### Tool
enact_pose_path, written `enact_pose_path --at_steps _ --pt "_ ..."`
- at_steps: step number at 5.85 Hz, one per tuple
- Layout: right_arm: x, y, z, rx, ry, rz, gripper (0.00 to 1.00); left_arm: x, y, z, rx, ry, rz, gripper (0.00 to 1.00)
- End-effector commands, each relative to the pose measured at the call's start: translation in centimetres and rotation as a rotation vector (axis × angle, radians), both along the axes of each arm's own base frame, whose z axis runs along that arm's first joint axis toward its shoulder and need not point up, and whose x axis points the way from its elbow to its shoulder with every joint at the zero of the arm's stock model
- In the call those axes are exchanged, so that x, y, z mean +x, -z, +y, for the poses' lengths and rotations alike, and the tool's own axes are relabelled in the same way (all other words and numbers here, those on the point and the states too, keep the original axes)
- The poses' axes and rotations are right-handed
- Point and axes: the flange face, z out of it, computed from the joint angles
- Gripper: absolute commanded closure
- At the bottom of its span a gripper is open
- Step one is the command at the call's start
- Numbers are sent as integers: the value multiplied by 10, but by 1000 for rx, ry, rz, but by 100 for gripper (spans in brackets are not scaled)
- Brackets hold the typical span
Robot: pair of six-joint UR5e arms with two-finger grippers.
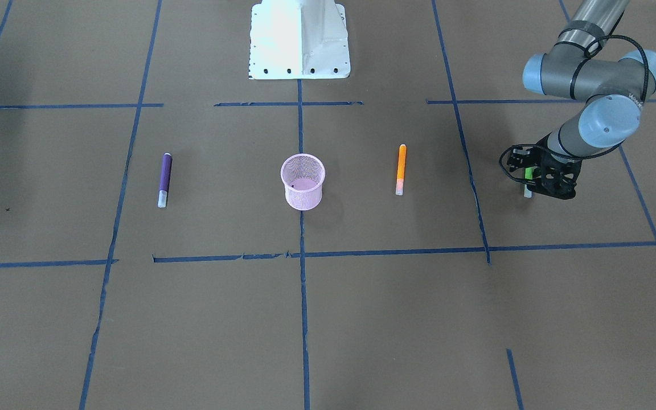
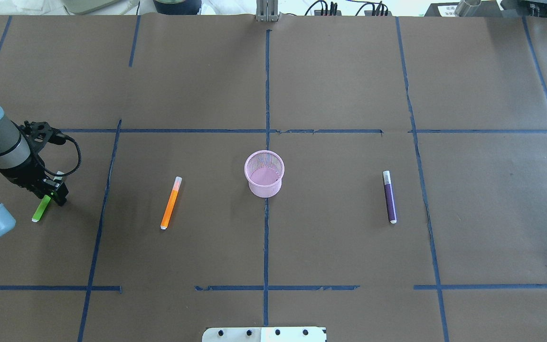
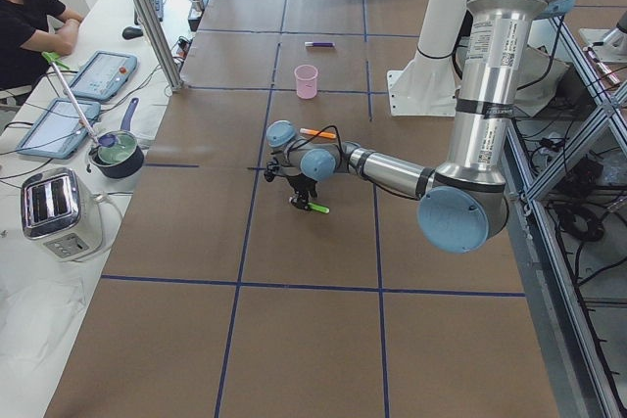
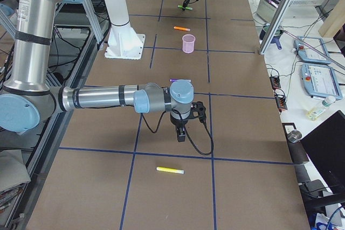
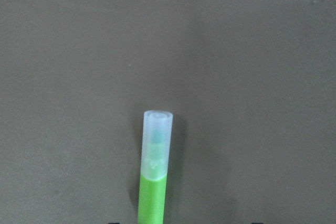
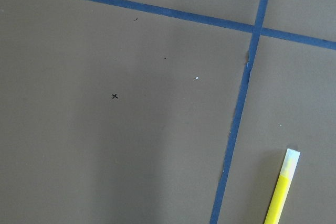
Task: Collect pens into pen holder
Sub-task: 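Lift the green marker upright with the left gripper toward the pink cup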
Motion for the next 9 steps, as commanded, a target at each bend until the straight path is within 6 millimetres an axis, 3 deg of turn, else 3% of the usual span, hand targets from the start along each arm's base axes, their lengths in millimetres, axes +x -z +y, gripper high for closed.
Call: enact_pose_path --at_steps 1,3,4,5,7,8,9 --pt "0 0 0 0 0 0 0 -8 2 -5 16 4 9 100" --pt "0 -1 1 -5 -2 0 0 -11 17 -12 37 15 29 100" --pt "0 0 0 -2 -2 -3 0 -7 45 -17 74 22 62 100" --pt "0 5 0 6 -1 -6 0 -7 117 -17 145 56 142 100" --pt "0 14 0 25 -3 -8 0 5 281 -25 305 188 299 100" --pt "-1 16 0 26 -2 -12 0 31 348 -23 384 164 385 100" --pt "-1 20 -1 46 -3 -16 0 46 394 -10 431 307 435 100"
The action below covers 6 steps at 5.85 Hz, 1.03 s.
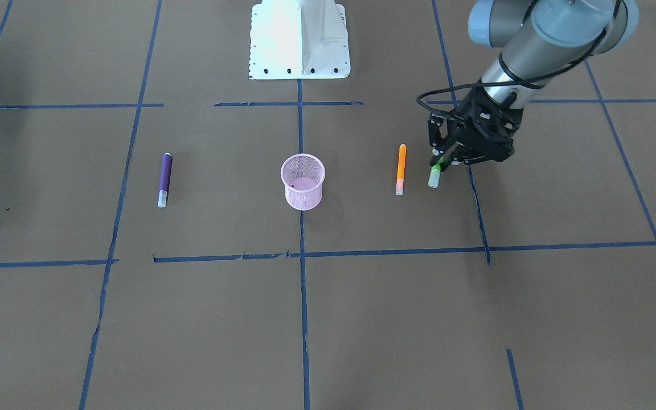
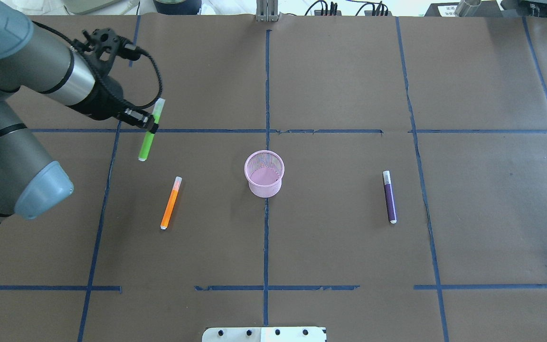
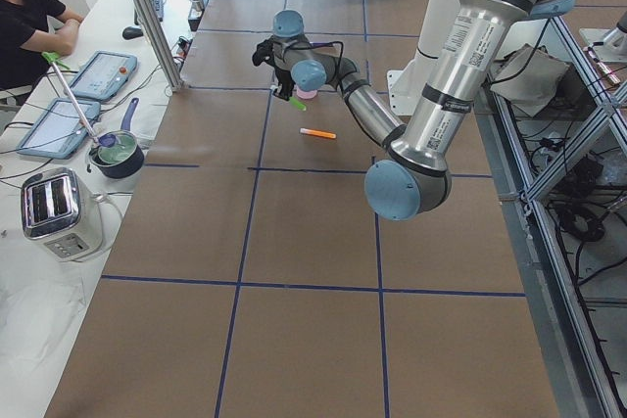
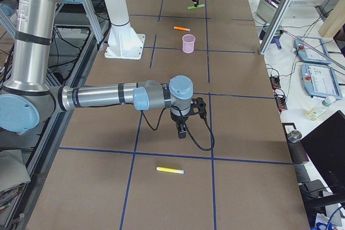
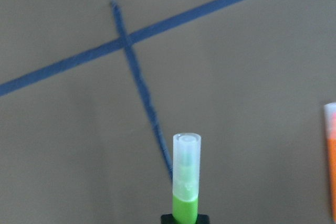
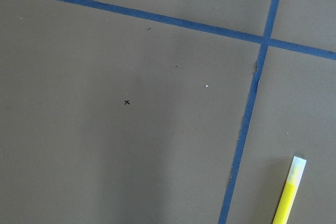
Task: Collect pens into pen holder
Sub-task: 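Lift the green marker upright with the left gripper toward the pink cup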
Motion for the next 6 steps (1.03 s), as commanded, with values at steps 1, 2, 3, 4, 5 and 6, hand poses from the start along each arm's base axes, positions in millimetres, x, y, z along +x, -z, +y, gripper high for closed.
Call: enact_pose_path --at_steps 1,2,3,4,5,6 --pt "-1 7 -3 64 0 -13 0 85 67 59 85 226 119 100" --pt "0 3 0 57 0 -12 0 140 80 107 192 357 109 100" --pt "0 3 0 54 -3 -12 0 164 81 124 235 454 132 100" --pt "0 -1 0 47 -5 -6 0 200 74 129 230 555 121 100" --pt "0 -1 0 47 -5 -5 0 221 72 131 247 590 95 100" --pt "0 -1 0 47 -5 -5 0 224 69 130 249 590 86 100"
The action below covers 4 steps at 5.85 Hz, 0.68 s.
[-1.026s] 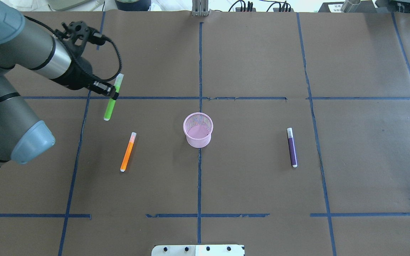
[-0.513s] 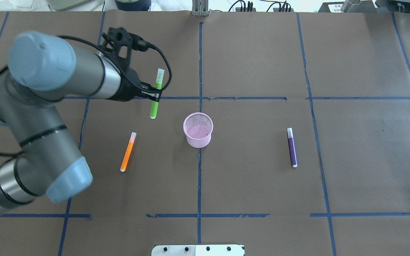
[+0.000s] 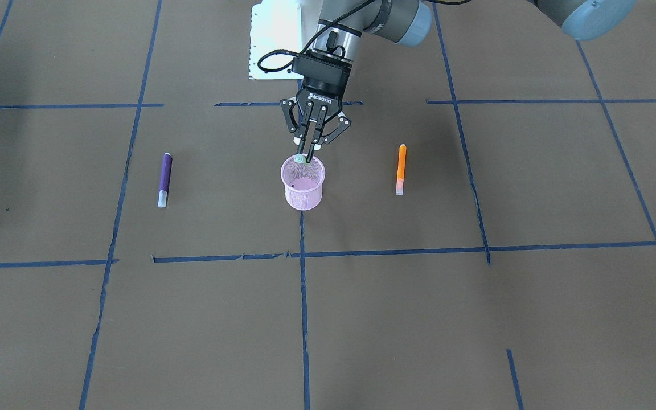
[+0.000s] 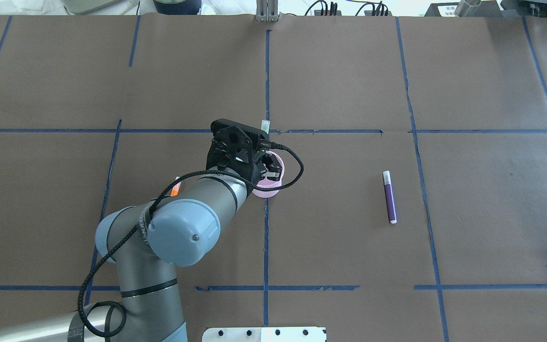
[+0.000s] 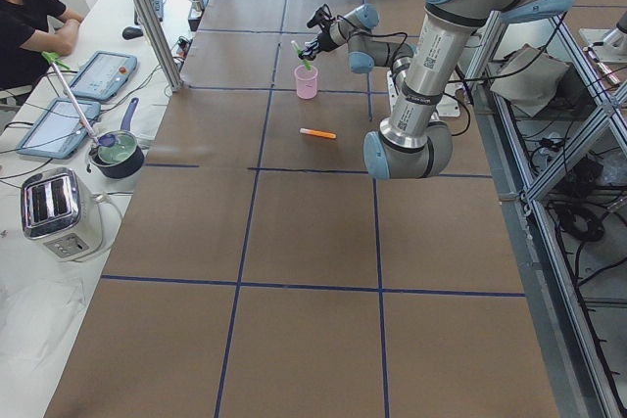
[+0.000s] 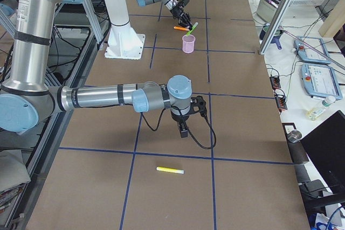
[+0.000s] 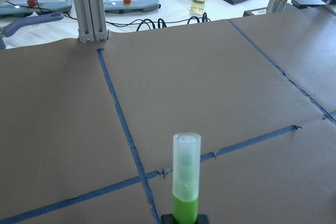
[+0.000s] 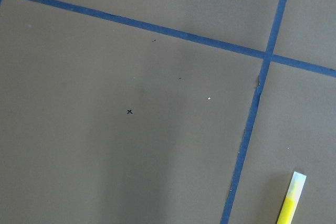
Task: Collect pens into pen holder
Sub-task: 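Lower the green marker into the pink cup and open the left gripper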
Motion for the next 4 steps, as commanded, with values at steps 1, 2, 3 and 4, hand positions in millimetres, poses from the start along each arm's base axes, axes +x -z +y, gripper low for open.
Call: enact_pose_path --at_steps 1,2,3,4 --pt "0 1 0 2 0 -1 0 23 -16 1 5 16 13 64" --pt "0 0 0 2 1 1 0 28 -17 8 -1 11 156 1" --pt "0 -4 0 -2 1 6 0 26 -17 7 -2 9 150 0" --pt "0 -15 0 -24 2 12 0 17 -13 -3 -14 8 117 0"
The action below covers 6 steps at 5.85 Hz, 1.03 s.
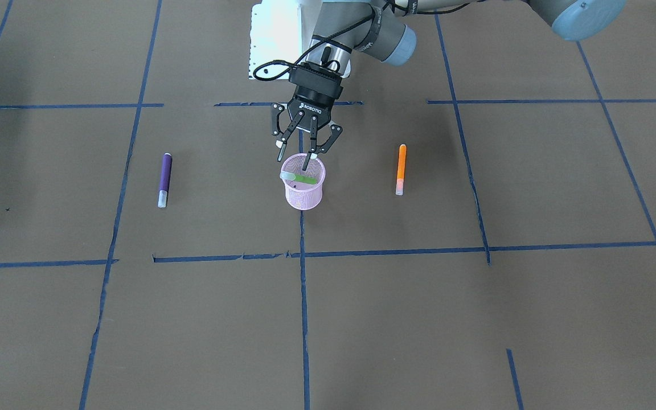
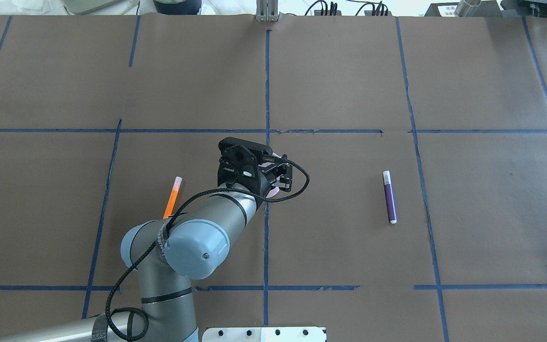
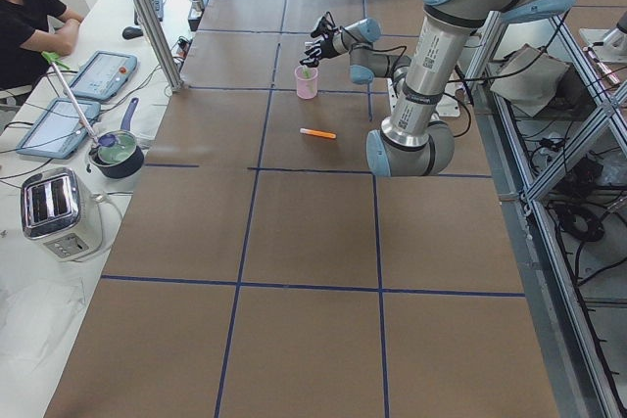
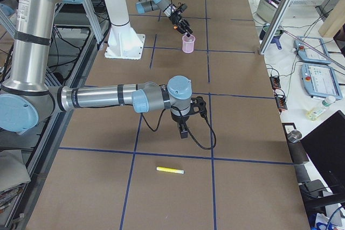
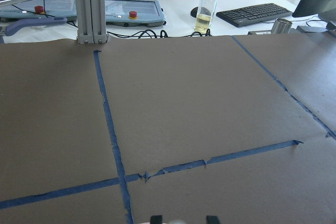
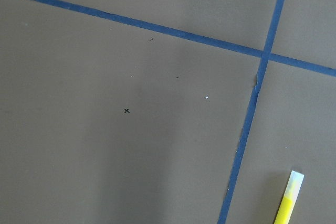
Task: Collect pens into pen holder
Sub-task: 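Lower the green marker into the pink cup and open the left gripper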
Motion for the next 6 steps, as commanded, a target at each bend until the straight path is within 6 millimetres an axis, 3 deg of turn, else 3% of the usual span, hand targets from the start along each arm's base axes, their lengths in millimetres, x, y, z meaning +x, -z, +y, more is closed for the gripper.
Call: enact_pose_path --at_steps 1,2,3,4,5,6 --pt "-1 -40 -2 -81 -3 11 0 -25 2 -28 -64 -90 -61 0" --pt "-2 -73 -12 -123 -2 17 0 -56 -16 -39 -116 -139 -159 0" --pt "-4 -113 -25 -135 -3 19 0 -88 -14 -41 -101 -175 -197 1" --pt "-6 -130 -49 -161 -10 25 0 -122 -32 -59 -184 -260 -216 0" --pt "-4 -155 -41 -218 -26 47 0 -166 -48 -86 -323 -390 -248 0" --pt "-2 -194 -24 -294 -28 60 0 -200 -57 -102 -359 -486 -300 0"
